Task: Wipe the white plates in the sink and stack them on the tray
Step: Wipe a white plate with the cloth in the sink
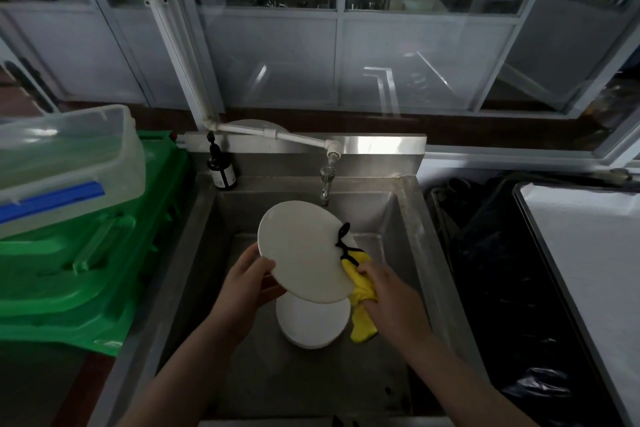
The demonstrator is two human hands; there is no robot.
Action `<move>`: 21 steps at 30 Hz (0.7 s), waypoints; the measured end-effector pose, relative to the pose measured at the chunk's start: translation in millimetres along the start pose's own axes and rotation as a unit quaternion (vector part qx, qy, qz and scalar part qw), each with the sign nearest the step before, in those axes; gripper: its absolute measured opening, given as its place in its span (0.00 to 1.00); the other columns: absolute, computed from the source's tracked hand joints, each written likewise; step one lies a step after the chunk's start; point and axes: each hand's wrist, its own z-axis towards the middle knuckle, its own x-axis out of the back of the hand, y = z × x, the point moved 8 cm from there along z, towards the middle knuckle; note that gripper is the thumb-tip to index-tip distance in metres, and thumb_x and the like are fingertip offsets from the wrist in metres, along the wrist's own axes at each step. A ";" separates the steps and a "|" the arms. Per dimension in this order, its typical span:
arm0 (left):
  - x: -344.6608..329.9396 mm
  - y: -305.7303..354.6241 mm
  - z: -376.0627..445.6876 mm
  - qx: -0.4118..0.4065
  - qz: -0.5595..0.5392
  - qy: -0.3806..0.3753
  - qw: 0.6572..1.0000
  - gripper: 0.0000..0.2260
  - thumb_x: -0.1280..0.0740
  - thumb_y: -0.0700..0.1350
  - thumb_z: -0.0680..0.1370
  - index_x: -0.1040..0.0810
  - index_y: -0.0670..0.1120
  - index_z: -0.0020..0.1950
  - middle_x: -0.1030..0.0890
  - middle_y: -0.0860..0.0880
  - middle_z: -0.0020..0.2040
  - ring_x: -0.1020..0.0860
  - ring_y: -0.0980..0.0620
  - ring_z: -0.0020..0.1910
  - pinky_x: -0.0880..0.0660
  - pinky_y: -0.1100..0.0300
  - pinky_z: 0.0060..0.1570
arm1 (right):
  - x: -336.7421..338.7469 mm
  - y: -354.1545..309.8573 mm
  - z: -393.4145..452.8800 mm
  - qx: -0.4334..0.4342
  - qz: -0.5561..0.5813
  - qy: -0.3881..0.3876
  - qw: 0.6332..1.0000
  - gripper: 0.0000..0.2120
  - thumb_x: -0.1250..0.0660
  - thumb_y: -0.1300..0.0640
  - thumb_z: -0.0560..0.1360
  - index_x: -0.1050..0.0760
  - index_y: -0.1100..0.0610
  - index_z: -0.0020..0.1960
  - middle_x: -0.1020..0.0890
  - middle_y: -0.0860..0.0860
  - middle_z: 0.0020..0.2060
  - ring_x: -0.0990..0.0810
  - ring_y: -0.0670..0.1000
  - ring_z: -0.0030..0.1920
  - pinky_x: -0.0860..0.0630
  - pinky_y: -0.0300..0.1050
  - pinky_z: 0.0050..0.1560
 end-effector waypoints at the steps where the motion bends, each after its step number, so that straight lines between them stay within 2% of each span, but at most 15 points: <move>1: 0.0 0.8 0.0 0.002 0.002 -0.010 1.000 0.15 0.40 0.38 0.82 0.23 0.56 0.62 0.15 0.47 0.53 0.16 0.44 0.52 0.20 0.47 0.54 | 2.4 3.0 0.1 -0.006 0.001 -0.002 1.000 0.23 0.35 0.56 0.75 0.33 0.46 0.69 0.28 0.47 0.62 0.22 0.52 0.53 0.26 0.47 0.46; 5: -0.5 1.7 0.2 0.015 0.003 -0.047 0.999 0.15 0.41 0.38 0.82 0.22 0.56 0.61 0.14 0.51 0.50 0.16 0.47 0.51 0.20 0.50 0.52 | 10.4 14.0 2.0 -0.014 0.012 0.010 1.000 0.24 0.35 0.57 0.75 0.33 0.46 0.69 0.27 0.47 0.60 0.21 0.53 0.54 0.27 0.47 0.45; 11: -5.5 -4.8 1.4 0.042 0.016 -0.085 0.995 0.18 0.40 0.38 0.81 0.23 0.55 0.65 0.16 0.47 0.59 0.18 0.43 0.57 0.23 0.43 0.61 | 14.7 27.5 -4.0 -0.012 0.006 -0.014 1.000 0.25 0.35 0.57 0.77 0.35 0.45 0.72 0.29 0.44 0.66 0.22 0.52 0.56 0.35 0.41 0.44; 14: -14.2 -8.1 -2.1 0.045 0.033 -0.113 0.992 0.18 0.38 0.39 0.80 0.24 0.55 0.67 0.16 0.47 0.59 0.18 0.44 0.58 0.24 0.43 0.62 | 10.6 40.0 -9.7 -0.027 0.025 -0.018 0.999 0.25 0.35 0.57 0.77 0.35 0.45 0.71 0.30 0.44 0.67 0.23 0.50 0.58 0.34 0.40 0.44; 16: -19.0 -11.5 -3.9 0.044 0.039 -0.121 0.991 0.19 0.35 0.42 0.77 0.24 0.55 0.68 0.17 0.48 0.60 0.18 0.44 0.59 0.23 0.43 0.62 | 8.7 50.2 -12.6 -0.050 0.050 -0.009 0.997 0.25 0.34 0.58 0.76 0.34 0.46 0.71 0.29 0.45 0.67 0.24 0.50 0.60 0.33 0.40 0.46; 18: -21.3 -15.7 -4.6 0.041 0.041 -0.106 0.993 0.18 0.36 0.41 0.79 0.24 0.56 0.67 0.17 0.48 0.60 0.17 0.45 0.57 0.22 0.44 0.60 | 7.1 56.8 -15.0 -0.063 0.067 -0.006 0.996 0.25 0.33 0.58 0.76 0.33 0.47 0.71 0.28 0.46 0.66 0.25 0.50 0.61 0.34 0.40 0.47; 21: -26.8 -22.8 -7.6 0.037 0.054 -0.087 0.994 0.20 0.39 0.37 0.81 0.24 0.58 0.66 0.16 0.50 0.58 0.16 0.47 0.54 0.20 0.48 0.54 | 5.2 69.3 -19.9 -0.083 0.089 -0.009 0.993 0.23 0.32 0.58 0.75 0.31 0.46 0.68 0.25 0.46 0.61 0.23 0.49 0.56 0.32 0.41 0.45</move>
